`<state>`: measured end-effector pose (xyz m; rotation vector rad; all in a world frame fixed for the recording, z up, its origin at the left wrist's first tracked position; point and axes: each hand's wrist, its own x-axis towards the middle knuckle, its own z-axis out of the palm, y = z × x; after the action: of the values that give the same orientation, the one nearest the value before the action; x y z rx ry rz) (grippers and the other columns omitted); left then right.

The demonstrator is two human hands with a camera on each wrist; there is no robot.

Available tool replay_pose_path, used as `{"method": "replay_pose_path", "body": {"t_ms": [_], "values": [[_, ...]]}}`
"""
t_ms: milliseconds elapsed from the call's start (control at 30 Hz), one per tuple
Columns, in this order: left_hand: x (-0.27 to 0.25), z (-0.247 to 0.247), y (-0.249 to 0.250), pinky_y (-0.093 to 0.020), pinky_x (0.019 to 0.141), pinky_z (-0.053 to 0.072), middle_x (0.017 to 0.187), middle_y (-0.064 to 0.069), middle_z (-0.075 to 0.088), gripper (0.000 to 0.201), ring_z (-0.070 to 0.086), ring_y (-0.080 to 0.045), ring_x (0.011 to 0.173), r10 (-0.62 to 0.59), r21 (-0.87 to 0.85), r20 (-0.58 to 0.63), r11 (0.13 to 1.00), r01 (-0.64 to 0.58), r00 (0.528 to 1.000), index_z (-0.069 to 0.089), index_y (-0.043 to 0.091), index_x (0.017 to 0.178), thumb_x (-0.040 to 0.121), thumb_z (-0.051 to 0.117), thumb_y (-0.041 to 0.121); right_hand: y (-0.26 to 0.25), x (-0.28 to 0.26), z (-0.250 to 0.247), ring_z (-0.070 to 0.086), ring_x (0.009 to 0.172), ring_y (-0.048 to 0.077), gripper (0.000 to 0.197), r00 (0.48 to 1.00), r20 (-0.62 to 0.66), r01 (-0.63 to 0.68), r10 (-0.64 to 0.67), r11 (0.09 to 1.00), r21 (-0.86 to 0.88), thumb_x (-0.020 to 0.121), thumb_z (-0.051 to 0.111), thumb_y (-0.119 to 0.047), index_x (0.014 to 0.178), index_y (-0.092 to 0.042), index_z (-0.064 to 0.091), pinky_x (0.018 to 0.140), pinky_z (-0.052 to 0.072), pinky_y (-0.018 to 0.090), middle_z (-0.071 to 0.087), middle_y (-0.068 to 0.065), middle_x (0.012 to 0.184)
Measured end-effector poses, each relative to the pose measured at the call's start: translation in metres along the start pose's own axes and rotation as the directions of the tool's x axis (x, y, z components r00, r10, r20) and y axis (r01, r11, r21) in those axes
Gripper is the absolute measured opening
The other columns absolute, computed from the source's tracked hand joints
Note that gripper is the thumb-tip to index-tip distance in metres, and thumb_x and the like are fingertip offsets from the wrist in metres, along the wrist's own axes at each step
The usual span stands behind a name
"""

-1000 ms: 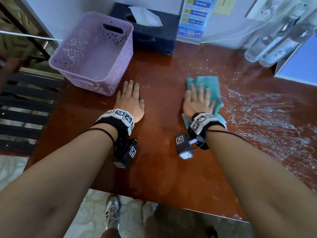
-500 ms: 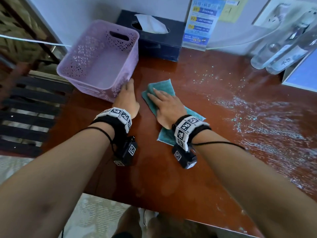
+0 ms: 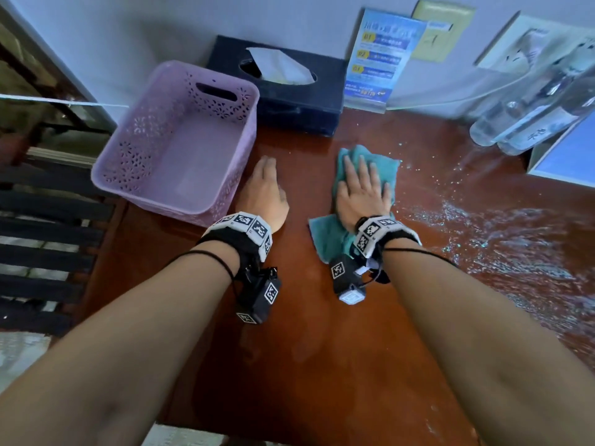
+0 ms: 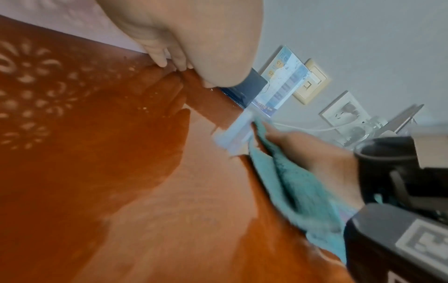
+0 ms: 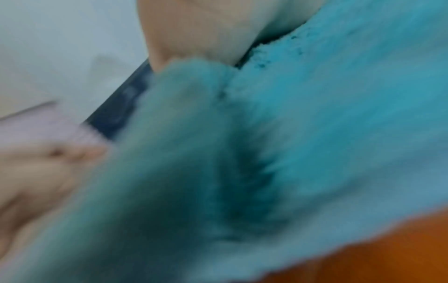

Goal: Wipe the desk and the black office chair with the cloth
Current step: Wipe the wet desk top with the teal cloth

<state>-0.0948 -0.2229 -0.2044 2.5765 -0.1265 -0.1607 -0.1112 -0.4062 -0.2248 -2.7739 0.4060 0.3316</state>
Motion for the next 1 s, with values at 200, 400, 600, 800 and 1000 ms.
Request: {"method": "replay_pose_path", "body": {"t_ms": [200,400,600,800,1000], "values": [[0.022,0.009,0.003,-0.042,0.118,0.01,0.159,-0.014,0.01,0.058,0.007,-0.028,0.147,0.002,0.224,0.084,0.974,-0.021,0.996,0.023,0.005,0.148,0.096,0.044,0.02,0.002,0.008,-0.009,-0.015,0.147,0.019,0.057,0.965,-0.021,-0.26,0.26,0.966,0.014,0.1,0.016,-0.035,0.153,-0.034,-0.007,0.117,-0.008,0.052,-0.014,-0.006,0.16],[0.032,0.008,-0.003,-0.034,0.118,0.011,0.157,-0.017,0.014,0.064,0.014,-0.028,0.146,0.0,0.186,0.05,0.982,-0.01,0.999,0.019,0.0,0.148,0.091,0.046,0.009,-0.069,0.011,0.013,-0.007,0.147,0.009,0.051,0.907,0.119,0.414,-0.405,0.907,-0.072,0.103,0.019,-0.037,0.152,-0.04,0.005,0.118,-0.008,0.044,-0.001,-0.017,0.16],[0.035,0.015,0.017,-0.043,0.119,0.01,0.157,-0.02,0.012,0.063,0.01,-0.033,0.146,-0.045,0.28,0.044,0.96,0.031,0.998,0.02,0.004,0.149,0.094,0.045,0.019,0.01,0.036,-0.01,-0.011,0.147,0.009,0.054,0.999,-0.037,0.022,-0.022,1.0,0.015,0.101,0.018,-0.037,0.153,-0.038,0.003,0.118,-0.01,0.043,-0.005,-0.013,0.161],[0.054,0.037,0.057,-0.05,0.116,-0.005,0.16,-0.012,-0.008,0.081,-0.011,-0.027,0.147,-0.328,0.193,0.106,0.933,0.304,0.939,0.003,0.002,0.152,0.095,0.041,0.044,0.021,0.051,-0.019,-0.014,0.147,0.015,0.056,0.99,-0.039,-0.134,0.135,0.991,0.017,0.101,0.017,-0.034,0.153,-0.033,-0.003,0.117,-0.01,0.051,-0.01,-0.009,0.16],[0.064,0.047,0.062,-0.052,0.115,-0.007,0.159,-0.008,-0.017,0.089,-0.018,-0.025,0.146,-0.411,0.216,0.119,0.899,0.381,0.904,-0.008,0.006,0.152,0.093,0.039,0.054,0.008,0.091,-0.027,-0.009,0.147,0.011,0.054,0.972,0.039,0.235,-0.233,0.969,-0.069,0.101,0.017,-0.034,0.153,-0.033,0.003,0.118,-0.008,0.049,-0.003,-0.012,0.161]]}}
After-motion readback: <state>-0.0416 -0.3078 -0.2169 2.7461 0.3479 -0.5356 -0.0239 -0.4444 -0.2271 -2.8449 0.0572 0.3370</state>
